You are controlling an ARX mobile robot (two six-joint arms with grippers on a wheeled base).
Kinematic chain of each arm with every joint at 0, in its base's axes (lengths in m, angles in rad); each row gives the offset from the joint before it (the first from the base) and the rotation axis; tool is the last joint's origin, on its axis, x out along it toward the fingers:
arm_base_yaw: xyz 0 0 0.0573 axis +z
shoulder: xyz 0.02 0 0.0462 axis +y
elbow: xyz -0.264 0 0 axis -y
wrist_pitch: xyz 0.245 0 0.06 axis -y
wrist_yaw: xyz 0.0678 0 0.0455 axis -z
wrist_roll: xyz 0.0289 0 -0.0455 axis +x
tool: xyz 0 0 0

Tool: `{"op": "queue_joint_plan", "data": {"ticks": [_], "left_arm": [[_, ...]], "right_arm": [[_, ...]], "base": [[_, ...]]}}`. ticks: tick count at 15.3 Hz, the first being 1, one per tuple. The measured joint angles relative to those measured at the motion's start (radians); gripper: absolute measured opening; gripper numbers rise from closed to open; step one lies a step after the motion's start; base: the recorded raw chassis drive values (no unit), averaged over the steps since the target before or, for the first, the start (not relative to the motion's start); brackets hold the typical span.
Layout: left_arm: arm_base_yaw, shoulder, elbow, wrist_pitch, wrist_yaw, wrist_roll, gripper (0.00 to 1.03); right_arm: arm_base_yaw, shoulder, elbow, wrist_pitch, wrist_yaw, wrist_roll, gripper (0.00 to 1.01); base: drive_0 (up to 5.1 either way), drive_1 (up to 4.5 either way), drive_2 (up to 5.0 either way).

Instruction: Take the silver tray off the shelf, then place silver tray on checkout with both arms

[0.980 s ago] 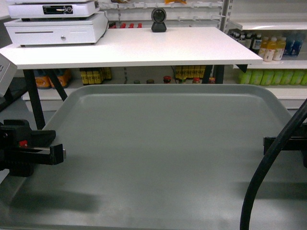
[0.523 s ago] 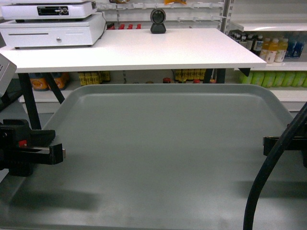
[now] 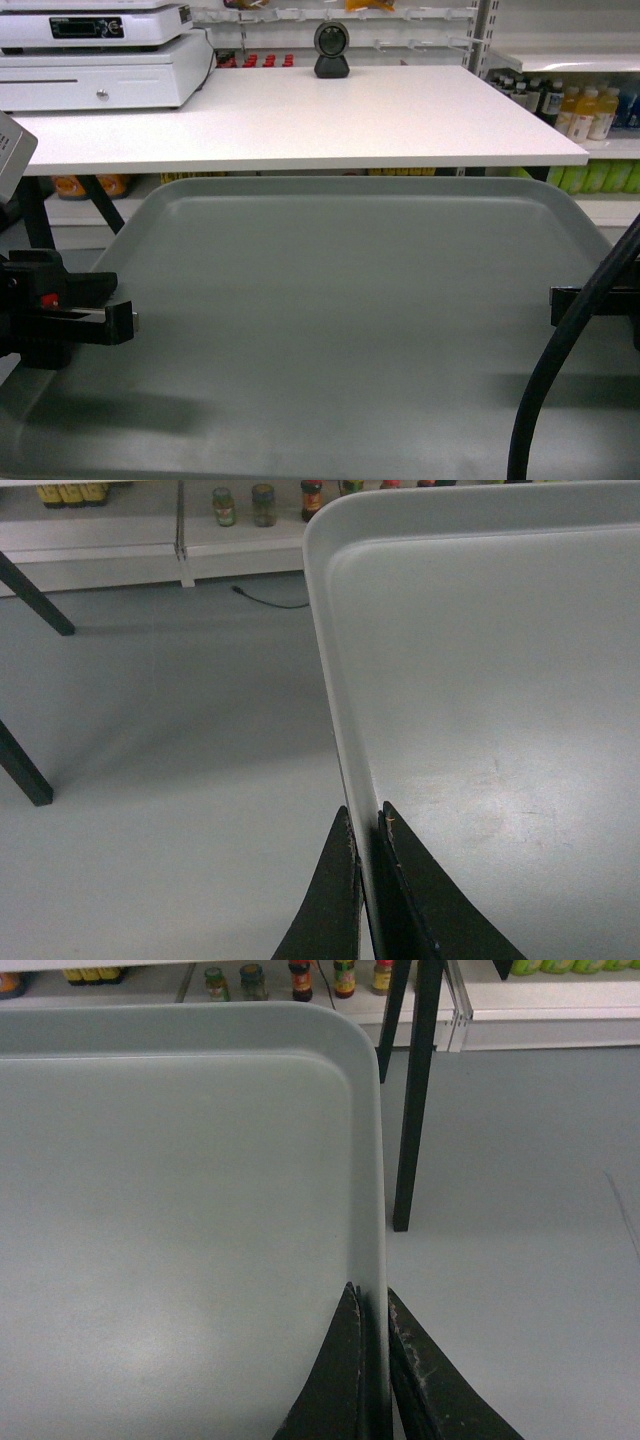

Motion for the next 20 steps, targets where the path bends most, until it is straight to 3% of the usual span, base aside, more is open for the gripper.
{"op": "queue_joint_plan", "data": {"ticks": [20], "left_arm": [[0.0, 0.001, 0.0, -0.002, 0.0, 0.0, 0.03]], "right_arm": [[0.0, 0.0, 0.0, 0.003, 0.001, 0.0, 0.03]], "base": [[0.0, 4.18, -4.2]]}}
